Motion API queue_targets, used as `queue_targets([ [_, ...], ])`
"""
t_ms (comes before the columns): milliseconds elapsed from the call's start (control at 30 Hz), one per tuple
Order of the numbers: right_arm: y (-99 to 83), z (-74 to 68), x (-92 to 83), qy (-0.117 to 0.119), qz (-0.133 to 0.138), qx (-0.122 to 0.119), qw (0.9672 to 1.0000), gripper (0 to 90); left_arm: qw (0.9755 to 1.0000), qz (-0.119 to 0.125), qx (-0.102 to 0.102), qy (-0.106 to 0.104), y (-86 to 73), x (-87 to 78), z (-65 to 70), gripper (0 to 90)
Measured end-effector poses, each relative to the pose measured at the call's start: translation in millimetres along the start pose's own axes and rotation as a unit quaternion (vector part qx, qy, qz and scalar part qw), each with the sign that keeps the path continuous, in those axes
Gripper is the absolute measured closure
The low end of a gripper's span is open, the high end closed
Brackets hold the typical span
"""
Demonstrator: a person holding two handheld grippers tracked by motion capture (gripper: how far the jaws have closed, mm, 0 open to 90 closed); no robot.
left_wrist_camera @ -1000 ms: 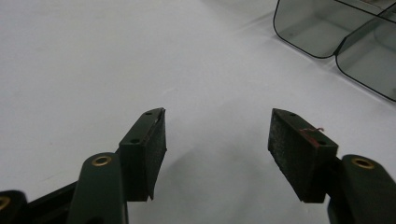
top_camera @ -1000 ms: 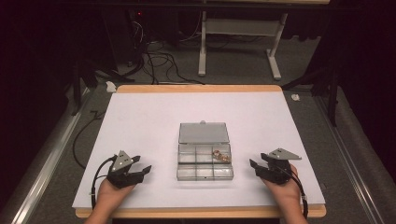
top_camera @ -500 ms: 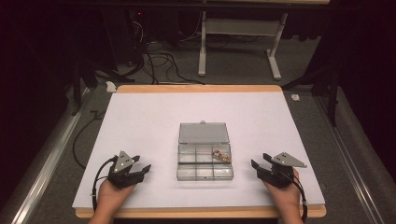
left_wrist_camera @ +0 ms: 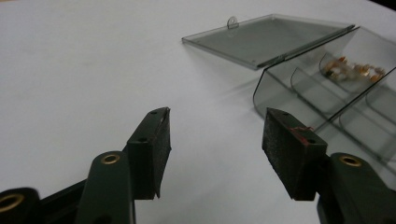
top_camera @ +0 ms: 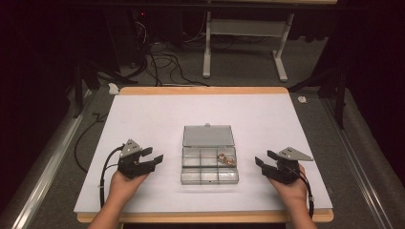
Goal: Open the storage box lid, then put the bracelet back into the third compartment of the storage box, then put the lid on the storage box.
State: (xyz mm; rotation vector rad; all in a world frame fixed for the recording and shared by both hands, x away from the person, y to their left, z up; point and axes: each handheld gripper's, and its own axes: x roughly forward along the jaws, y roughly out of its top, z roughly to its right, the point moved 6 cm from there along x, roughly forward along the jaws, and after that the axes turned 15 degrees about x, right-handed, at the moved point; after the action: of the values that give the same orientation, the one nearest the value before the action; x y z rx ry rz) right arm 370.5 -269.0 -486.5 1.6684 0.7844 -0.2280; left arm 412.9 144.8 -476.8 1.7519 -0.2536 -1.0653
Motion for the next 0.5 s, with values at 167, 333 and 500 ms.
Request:
queue_targets([
  [167,11.3,-1.7,11.9,0.004,-0.010,0.005,0.9999,41.2,0.9997,-0.006,-0.018,-0.012,11.3,17.9,-2.9,42.3],
  [333,17.9,-2.3,22.1,0.006,-0.022,0.012,0.9997,40.9,0.9994,-0.011,-0.027,-0.020,21.3,30.5,-6.8,42.4],
  [500,27.0,-2.2,30.0,0.009,-0.027,0.017,0.9995,41.0,0.9992,-0.016,-0.028,-0.024,34.2,37.9,-11.5,42.3],
])
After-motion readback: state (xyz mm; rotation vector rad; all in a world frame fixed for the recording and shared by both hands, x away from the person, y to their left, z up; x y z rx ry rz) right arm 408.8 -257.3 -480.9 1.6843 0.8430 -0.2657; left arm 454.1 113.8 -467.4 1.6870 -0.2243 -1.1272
